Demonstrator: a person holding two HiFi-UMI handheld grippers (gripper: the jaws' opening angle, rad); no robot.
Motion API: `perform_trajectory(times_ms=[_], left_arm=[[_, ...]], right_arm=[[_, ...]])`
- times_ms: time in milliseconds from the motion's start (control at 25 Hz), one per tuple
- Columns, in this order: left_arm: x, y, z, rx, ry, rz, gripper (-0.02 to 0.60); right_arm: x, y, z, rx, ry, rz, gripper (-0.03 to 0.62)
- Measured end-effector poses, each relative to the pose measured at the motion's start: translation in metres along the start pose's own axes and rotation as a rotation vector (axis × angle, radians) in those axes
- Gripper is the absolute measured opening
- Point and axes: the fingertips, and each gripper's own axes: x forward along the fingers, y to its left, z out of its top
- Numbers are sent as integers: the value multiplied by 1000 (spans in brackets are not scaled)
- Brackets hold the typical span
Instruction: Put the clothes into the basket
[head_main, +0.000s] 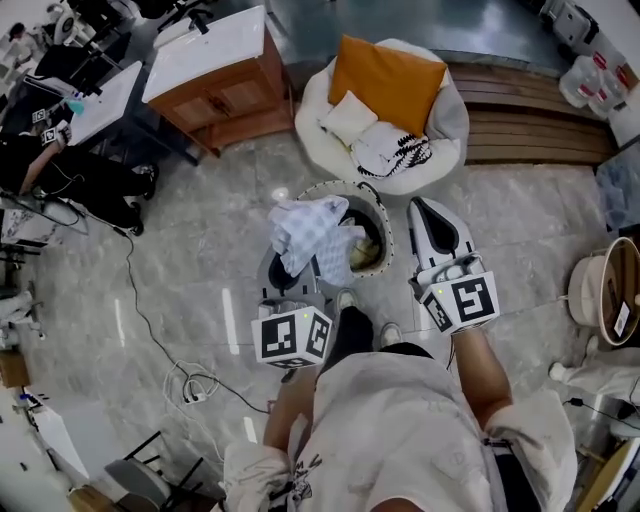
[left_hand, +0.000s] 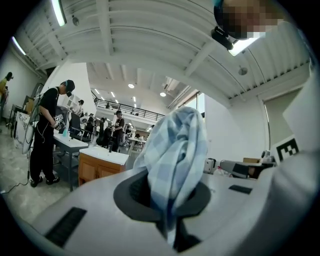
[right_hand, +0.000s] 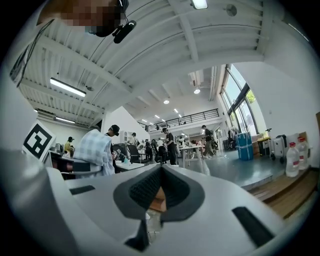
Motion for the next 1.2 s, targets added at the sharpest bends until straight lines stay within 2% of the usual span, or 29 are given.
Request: perform_trajectory(times_ms=[160, 440, 680, 1040, 1200], left_arm=[[24, 22, -15, -19, 42, -18, 35], [63, 56, -69, -73, 176, -54, 35], [93, 79, -120, -100, 294, -79, 35], [132, 103, -215, -100, 499, -88, 35], [143, 109, -262, -11, 589, -82, 35]], right_arm=[[31, 6, -11, -15, 26, 6, -12], [63, 16, -47, 3, 110, 4, -12], [79, 16, -78, 24, 168, -31, -12], [90, 4, -118, -9, 203, -143, -12], [89, 2, -132, 1, 231, -168, -12]])
